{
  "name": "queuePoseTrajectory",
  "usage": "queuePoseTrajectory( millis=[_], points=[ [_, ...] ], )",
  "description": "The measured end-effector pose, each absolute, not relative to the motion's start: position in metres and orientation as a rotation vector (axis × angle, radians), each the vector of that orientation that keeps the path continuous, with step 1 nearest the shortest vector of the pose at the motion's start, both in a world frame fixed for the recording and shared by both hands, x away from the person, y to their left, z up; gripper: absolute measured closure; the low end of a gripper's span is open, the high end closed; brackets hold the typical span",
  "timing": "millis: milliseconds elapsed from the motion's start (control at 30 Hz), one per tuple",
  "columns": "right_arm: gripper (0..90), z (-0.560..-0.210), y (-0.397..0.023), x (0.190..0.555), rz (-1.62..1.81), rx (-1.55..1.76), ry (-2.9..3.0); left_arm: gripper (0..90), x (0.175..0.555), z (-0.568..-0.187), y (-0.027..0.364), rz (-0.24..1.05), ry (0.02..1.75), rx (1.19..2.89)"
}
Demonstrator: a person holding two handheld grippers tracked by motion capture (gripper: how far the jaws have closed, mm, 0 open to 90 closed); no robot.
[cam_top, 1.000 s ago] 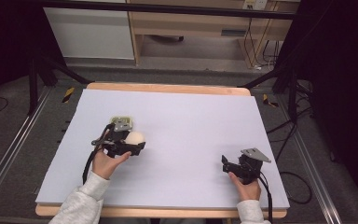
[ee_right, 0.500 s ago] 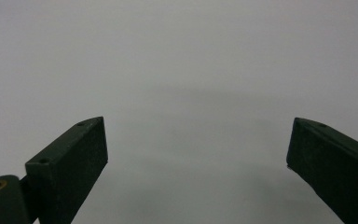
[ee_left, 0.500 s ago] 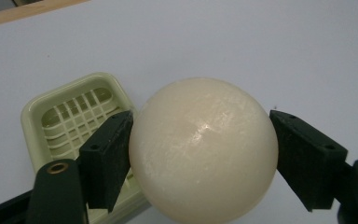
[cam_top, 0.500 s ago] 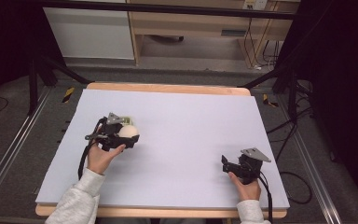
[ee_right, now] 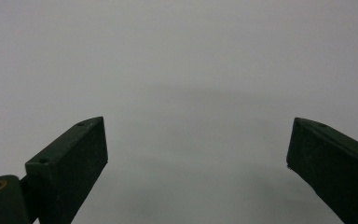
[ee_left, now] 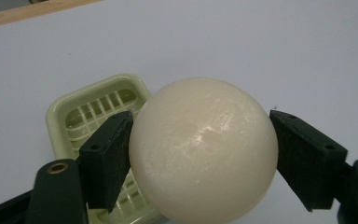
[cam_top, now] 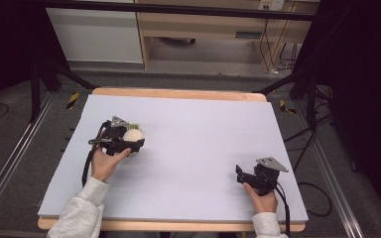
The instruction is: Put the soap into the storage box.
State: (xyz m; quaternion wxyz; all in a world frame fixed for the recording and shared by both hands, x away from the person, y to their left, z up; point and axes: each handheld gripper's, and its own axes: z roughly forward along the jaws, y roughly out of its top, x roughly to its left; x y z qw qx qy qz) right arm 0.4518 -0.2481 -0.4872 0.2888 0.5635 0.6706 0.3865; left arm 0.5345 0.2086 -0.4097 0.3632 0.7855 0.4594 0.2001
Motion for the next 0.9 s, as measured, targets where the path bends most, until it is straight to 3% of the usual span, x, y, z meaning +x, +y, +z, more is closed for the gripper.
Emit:
queuePoseTrajectory(
  millis=[900],
  points=[
    [5.5, -0.487, -0.248, 0.451, 1.034, 1.506, 1.787, 24.3, 0.561, -0.418, 0.232, 0.545, 1.282, 1.994]
  ],
)
